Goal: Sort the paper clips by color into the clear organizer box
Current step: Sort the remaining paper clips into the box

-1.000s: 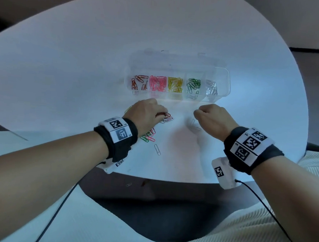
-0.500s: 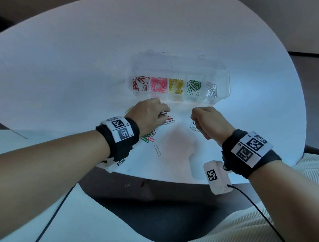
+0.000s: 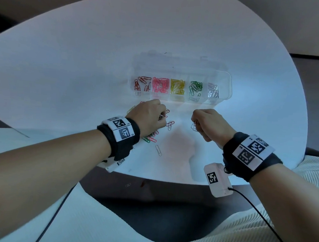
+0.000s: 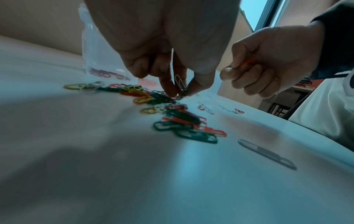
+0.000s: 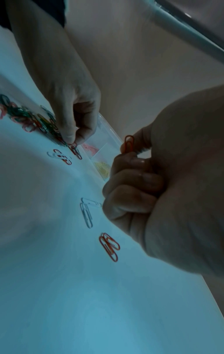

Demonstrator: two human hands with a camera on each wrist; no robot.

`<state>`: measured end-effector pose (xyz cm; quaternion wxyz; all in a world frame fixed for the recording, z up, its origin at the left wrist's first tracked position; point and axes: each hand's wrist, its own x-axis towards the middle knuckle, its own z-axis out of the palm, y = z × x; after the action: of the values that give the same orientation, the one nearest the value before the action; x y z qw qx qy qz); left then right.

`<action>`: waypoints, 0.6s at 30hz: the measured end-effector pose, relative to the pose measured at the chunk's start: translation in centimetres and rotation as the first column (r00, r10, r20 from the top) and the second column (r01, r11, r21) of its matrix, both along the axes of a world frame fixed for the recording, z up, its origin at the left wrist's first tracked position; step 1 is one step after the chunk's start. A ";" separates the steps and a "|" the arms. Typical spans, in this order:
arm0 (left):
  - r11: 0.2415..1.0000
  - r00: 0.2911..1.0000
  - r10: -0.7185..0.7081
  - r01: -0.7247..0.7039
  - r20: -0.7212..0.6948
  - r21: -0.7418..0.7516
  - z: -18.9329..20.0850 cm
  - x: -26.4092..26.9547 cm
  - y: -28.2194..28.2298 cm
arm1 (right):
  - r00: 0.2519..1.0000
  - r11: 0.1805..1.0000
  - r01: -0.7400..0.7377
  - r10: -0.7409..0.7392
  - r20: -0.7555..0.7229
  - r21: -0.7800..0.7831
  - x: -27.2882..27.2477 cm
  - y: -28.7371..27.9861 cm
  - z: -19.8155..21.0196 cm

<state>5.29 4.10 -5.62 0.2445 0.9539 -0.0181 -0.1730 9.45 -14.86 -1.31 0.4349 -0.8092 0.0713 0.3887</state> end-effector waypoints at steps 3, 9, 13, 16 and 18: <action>1.000 1.000 0.011 -0.011 0.000 -0.012 0.2 0.2 -0.2 | 1.000 0.999 0.019 -0.018 -0.020 0.032 0.0 0.2 0.1; 0.993 1.000 -0.001 0.003 0.019 -0.116 -0.1 0.2 0.1 | 0.985 0.981 0.122 -0.101 -0.138 0.153 0.0 0.3 0.1; 0.977 0.997 0.020 -0.003 0.080 -0.212 -0.1 0.0 -0.1 | 0.943 0.922 0.290 -0.228 -0.244 0.257 0.2 -0.1 0.1; 0.972 0.994 0.032 -0.006 0.106 -0.237 0.5 0.0 -0.5 | 0.925 0.890 0.353 -0.287 -0.249 0.288 0.5 -0.1 0.3; 0.964 0.997 0.057 -0.040 0.057 -0.265 1.4 -0.1 -1.0 | 0.922 0.886 0.371 -0.316 -0.225 0.278 0.6 0.2 0.3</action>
<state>5.20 3.06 -4.25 0.3725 0.9182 -0.0252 -0.1323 10.04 -14.66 -1.06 0.6126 -0.6667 0.1883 0.3805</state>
